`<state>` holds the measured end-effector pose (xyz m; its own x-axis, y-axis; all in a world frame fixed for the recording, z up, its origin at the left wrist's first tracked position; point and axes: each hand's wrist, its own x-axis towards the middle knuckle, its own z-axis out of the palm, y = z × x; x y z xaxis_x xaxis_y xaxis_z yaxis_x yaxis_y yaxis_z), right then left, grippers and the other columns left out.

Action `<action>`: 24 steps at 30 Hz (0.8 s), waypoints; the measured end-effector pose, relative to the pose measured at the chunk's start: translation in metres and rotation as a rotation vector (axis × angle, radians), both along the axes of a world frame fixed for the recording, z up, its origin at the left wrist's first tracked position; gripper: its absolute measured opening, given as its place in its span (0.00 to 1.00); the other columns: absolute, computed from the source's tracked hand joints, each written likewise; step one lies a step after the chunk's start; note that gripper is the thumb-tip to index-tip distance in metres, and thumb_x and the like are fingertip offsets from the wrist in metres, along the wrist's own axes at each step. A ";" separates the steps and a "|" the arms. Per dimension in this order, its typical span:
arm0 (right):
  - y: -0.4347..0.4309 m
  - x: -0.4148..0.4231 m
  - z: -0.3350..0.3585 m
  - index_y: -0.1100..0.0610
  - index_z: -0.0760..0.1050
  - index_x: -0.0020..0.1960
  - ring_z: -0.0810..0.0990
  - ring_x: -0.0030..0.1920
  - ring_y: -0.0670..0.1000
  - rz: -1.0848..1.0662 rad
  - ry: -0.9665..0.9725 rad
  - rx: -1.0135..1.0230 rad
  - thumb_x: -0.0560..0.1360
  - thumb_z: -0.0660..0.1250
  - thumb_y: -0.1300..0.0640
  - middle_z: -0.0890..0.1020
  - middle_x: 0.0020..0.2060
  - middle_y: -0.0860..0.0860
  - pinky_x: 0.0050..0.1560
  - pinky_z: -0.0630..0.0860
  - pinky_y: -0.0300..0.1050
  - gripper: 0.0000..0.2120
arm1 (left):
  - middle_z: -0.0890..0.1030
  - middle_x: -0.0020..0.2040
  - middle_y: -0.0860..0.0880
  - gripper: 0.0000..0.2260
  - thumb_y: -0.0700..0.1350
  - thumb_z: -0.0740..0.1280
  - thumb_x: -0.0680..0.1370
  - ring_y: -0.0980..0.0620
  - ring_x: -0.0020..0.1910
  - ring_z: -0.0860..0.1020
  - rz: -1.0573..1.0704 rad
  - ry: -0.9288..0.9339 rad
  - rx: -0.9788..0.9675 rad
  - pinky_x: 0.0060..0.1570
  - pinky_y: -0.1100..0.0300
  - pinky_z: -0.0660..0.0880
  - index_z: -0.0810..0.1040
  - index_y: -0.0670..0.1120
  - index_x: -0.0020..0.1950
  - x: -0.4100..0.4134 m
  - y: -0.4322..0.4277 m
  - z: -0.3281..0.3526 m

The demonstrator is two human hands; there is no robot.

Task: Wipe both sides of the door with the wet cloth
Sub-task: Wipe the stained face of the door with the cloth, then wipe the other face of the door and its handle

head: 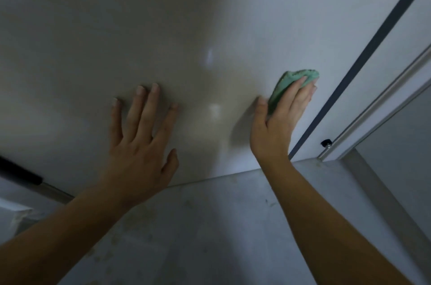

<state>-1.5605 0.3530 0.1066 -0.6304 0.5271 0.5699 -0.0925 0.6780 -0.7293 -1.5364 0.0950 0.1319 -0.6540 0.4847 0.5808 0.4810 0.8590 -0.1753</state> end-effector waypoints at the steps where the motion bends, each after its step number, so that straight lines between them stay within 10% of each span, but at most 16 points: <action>1: -0.001 0.002 0.000 0.61 0.44 0.83 0.40 0.82 0.59 -0.005 0.005 -0.048 0.84 0.57 0.47 0.43 0.82 0.60 0.81 0.42 0.57 0.36 | 0.53 0.82 0.34 0.37 0.52 0.68 0.73 0.35 0.82 0.51 0.006 0.001 0.011 0.76 0.29 0.51 0.65 0.41 0.80 0.000 0.003 0.000; 5: -0.002 0.009 0.001 0.55 0.54 0.82 0.49 0.82 0.57 -0.058 0.069 -0.126 0.82 0.65 0.47 0.49 0.82 0.59 0.80 0.55 0.58 0.34 | 0.54 0.81 0.33 0.34 0.53 0.67 0.75 0.34 0.82 0.52 0.005 0.018 0.049 0.76 0.30 0.51 0.67 0.41 0.79 0.003 0.011 -0.002; 11: 0.003 0.013 0.007 0.56 0.71 0.75 0.66 0.69 0.53 -0.111 0.188 -0.232 0.76 0.75 0.55 0.66 0.68 0.61 0.71 0.62 0.33 0.29 | 0.56 0.81 0.33 0.33 0.51 0.67 0.74 0.34 0.81 0.55 -0.031 -0.045 0.052 0.75 0.29 0.54 0.70 0.38 0.76 0.010 0.021 -0.008; 16: 0.010 0.010 0.001 0.55 0.76 0.68 0.75 0.62 0.57 -0.073 0.190 -0.292 0.75 0.76 0.57 0.70 0.61 0.53 0.59 0.79 0.54 0.22 | 0.58 0.81 0.33 0.30 0.50 0.66 0.74 0.34 0.81 0.56 -0.041 -0.050 0.065 0.76 0.31 0.55 0.73 0.38 0.74 0.006 0.029 -0.007; 24: 0.000 0.069 0.037 0.54 0.78 0.63 0.82 0.53 0.43 0.127 -0.204 -0.723 0.77 0.72 0.61 0.81 0.54 0.48 0.47 0.81 0.35 0.14 | 0.61 0.80 0.35 0.30 0.50 0.63 0.75 0.33 0.77 0.63 -0.079 -0.243 0.111 0.73 0.35 0.61 0.72 0.39 0.74 0.030 0.052 0.025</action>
